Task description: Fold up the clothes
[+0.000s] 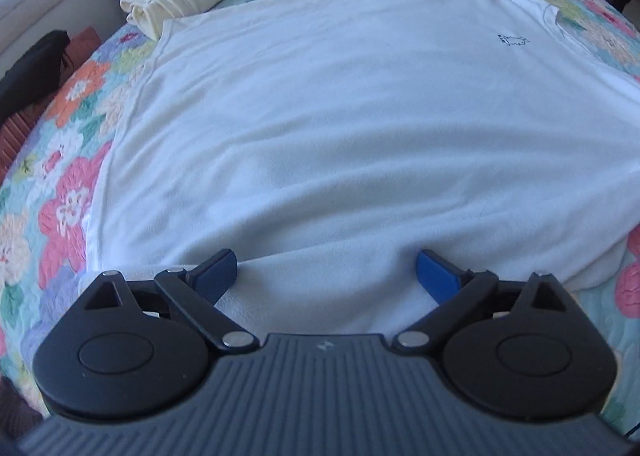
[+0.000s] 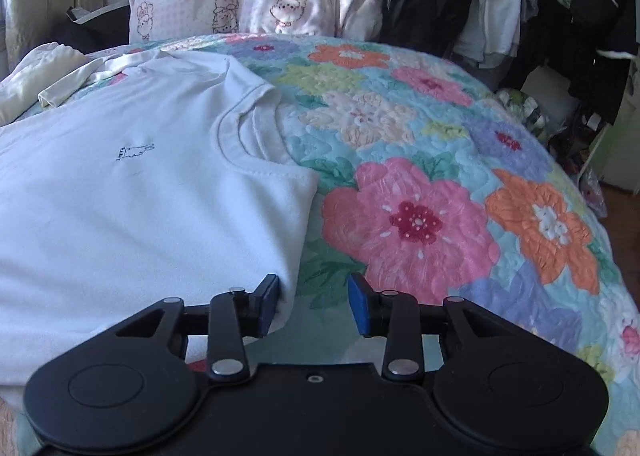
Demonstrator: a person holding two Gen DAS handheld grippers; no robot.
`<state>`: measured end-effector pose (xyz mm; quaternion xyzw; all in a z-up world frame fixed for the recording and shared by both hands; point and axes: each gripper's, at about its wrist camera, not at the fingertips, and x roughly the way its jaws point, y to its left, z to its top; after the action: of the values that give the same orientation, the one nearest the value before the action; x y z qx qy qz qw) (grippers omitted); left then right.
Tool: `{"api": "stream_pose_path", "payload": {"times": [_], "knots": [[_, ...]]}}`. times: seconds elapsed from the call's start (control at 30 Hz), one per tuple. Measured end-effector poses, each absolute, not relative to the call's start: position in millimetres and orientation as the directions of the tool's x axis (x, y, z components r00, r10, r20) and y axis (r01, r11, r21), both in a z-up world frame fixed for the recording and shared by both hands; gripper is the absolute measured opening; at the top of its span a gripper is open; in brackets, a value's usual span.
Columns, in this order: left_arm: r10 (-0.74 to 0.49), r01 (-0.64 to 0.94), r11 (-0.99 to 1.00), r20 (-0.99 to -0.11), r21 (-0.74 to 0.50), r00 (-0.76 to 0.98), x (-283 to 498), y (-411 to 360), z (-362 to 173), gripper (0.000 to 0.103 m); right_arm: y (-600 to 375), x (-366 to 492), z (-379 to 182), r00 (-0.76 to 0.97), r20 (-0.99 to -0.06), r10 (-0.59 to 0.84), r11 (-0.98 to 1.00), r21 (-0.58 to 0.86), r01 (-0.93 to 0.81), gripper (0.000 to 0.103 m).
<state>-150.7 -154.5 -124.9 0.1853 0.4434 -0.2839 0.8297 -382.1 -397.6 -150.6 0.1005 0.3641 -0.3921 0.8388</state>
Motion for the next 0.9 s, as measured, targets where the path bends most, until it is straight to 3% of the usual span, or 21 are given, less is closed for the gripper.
{"api": "stream_pose_path", "payload": {"times": [0.13,0.27,0.37,0.5,0.57,0.67,0.77,0.83,0.9], "knots": [[-0.348,0.584,0.811,-0.828,-0.031,0.44,-136.6,-148.2,-118.2,0.096,-379.1,-369.1,-128.9,0.467,-0.63,-0.62,0.723,-0.228,0.652,0.051],[-0.341,0.566,0.824,-0.83,-0.038,0.441,-134.4,-143.1,-123.1,0.096,-366.4,-363.3,-112.8,0.58,-0.605,-0.546,0.79,-0.139,0.598,0.052],[-0.358,0.551,0.83,-0.839,-0.085,0.409,-129.6,-138.6,-126.7,0.096,-335.9,-344.8,-115.1,0.68,-0.617,-0.395,0.892,-0.08,0.445,0.052],[-0.472,0.512,0.815,-0.825,-0.273,0.311,-122.4,-127.9,-130.0,0.096,-275.3,-321.9,-129.7,0.754,-0.652,-0.077,0.997,-0.046,0.062,0.052],[-0.48,0.508,0.813,-0.82,-0.284,0.311,-122.7,-126.1,-130.7,0.095,-252.0,-315.6,-137.1,0.742,-0.671,0.016,0.997,-0.041,-0.058,0.052],[-0.493,0.496,0.815,-0.808,-0.299,0.323,-121.0,-122.9,-130.4,0.09,-219.8,-303.1,-152.4,0.696,-0.718,-0.011,0.973,-0.167,-0.157,0.053],[-0.498,0.488,0.821,-0.788,-0.295,0.361,-120.6,-119.7,-127.7,0.081,-186.8,-288.4,-177.6,0.636,-0.761,-0.128,0.863,-0.401,-0.307,0.066],[-0.477,0.485,0.835,-0.779,-0.259,0.406,-122.7,-118.9,-124.0,0.081,-164.2,-284.5,-197.4,0.641,-0.741,-0.199,0.702,-0.564,-0.434,0.067],[-0.471,0.473,0.845,-0.764,-0.249,0.44,-122.0,-115.2,-119.7,0.081,-155.8,-282.5,-198.4,0.676,-0.717,-0.171,0.629,-0.607,-0.485,0.065]]}}
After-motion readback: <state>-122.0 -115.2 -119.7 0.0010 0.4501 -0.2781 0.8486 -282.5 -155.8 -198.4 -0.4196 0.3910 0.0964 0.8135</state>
